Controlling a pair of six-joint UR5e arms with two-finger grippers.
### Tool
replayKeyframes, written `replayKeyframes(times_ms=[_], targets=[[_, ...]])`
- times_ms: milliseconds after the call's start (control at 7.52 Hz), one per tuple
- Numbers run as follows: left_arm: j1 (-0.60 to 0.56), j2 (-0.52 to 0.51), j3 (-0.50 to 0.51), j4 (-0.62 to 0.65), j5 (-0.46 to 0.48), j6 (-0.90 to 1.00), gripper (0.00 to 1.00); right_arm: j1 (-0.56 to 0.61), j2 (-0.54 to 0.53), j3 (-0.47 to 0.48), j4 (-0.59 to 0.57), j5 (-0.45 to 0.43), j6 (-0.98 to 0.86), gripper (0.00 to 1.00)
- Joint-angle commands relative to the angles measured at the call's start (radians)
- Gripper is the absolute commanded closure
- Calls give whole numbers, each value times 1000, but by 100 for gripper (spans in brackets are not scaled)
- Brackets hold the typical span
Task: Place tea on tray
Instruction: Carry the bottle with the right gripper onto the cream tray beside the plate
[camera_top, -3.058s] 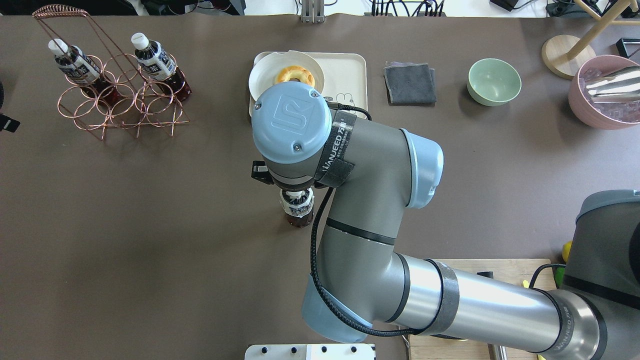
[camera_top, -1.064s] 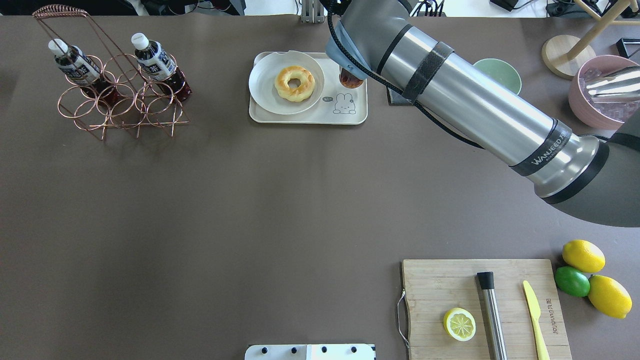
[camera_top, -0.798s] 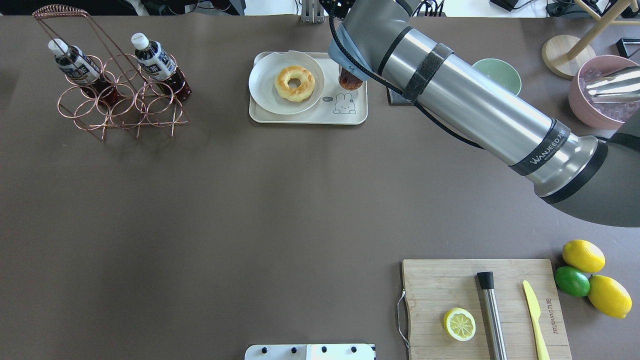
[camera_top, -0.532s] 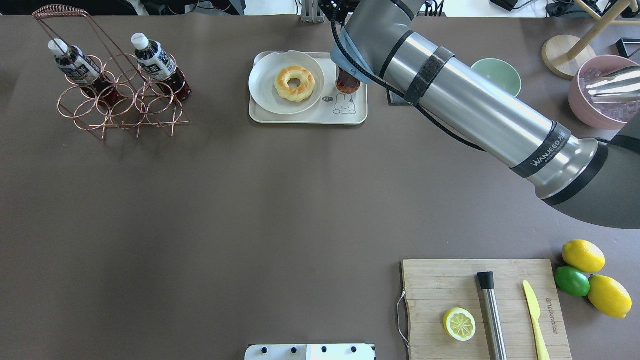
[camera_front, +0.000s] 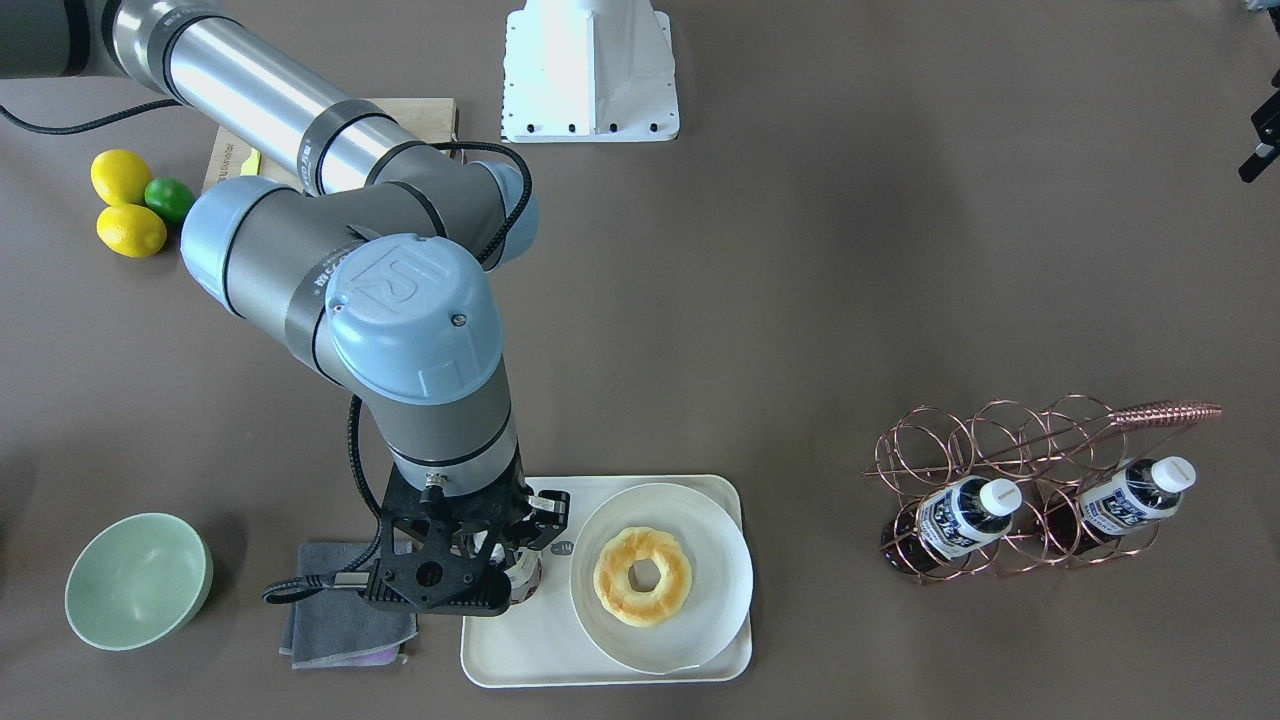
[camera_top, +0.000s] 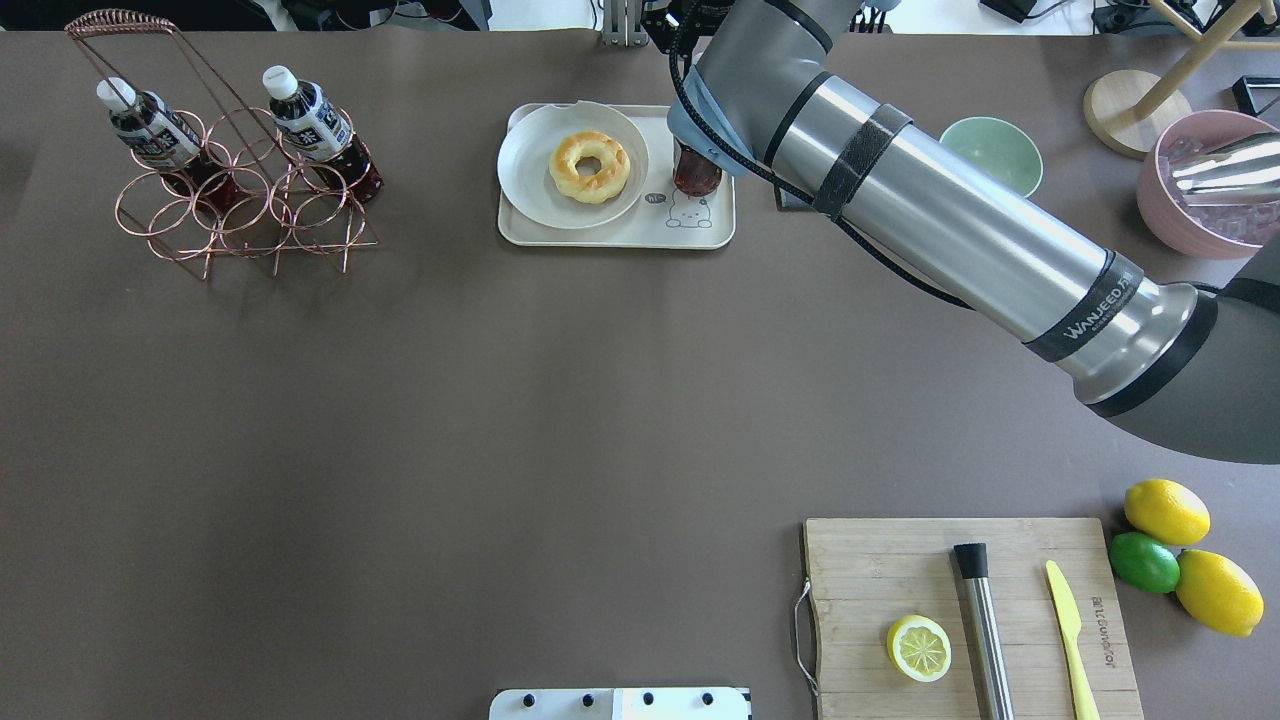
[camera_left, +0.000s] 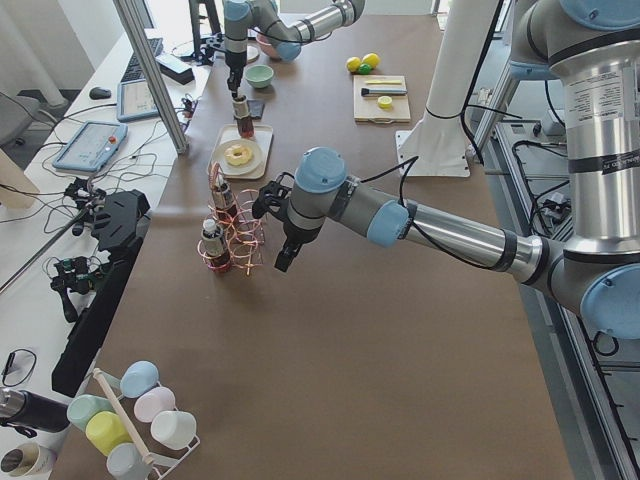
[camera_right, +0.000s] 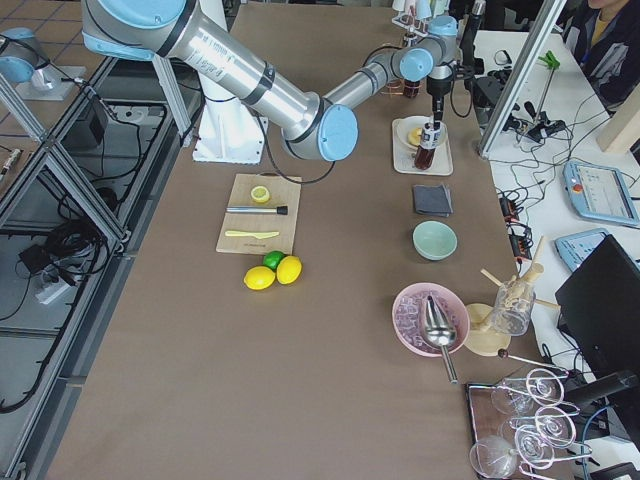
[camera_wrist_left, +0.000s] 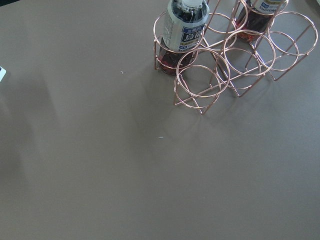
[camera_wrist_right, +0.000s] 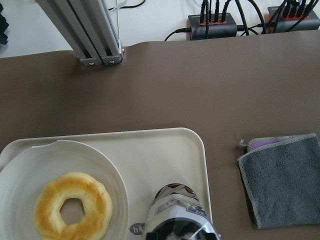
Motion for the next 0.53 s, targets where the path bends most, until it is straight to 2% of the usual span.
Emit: replayKeyframes(times_ms=[0, 133, 266, 399], targets=[[0, -4, 9, 0, 0, 1, 4, -5, -5, 0, 0, -1, -6, 72], [0, -4, 9, 0, 0, 1, 4, -6, -6, 0, 0, -1, -7, 45], [0, -4, 9, 0, 0, 1, 4, -8, -6, 0, 14, -3, -3, 1], [0, -4, 9, 0, 0, 1, 4, -3, -5, 5, 16, -1, -4, 0]])
